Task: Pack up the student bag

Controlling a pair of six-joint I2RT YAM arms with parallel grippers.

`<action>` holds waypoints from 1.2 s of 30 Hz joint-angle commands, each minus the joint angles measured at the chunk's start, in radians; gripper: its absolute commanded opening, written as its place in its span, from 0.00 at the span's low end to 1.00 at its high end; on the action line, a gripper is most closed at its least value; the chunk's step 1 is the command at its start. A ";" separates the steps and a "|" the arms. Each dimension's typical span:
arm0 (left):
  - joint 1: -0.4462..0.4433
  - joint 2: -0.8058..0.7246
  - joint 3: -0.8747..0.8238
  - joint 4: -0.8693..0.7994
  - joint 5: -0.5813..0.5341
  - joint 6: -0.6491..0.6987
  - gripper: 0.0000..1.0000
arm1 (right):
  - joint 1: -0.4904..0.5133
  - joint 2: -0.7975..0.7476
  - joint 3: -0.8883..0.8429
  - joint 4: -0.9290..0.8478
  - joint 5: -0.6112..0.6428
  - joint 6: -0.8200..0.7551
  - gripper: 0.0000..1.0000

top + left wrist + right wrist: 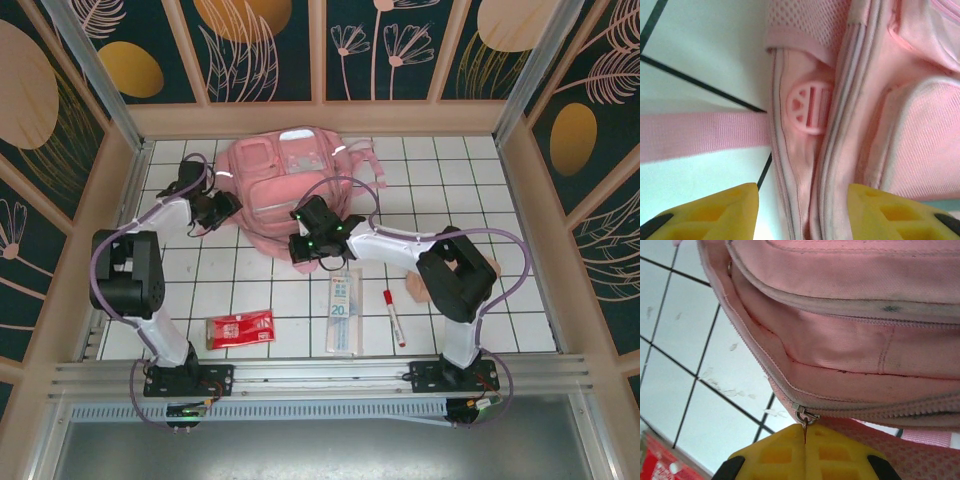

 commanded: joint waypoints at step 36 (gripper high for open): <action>-0.193 -0.170 -0.284 0.143 -0.154 -0.248 0.00 | 0.040 0.001 -0.004 0.072 -0.052 -0.049 0.00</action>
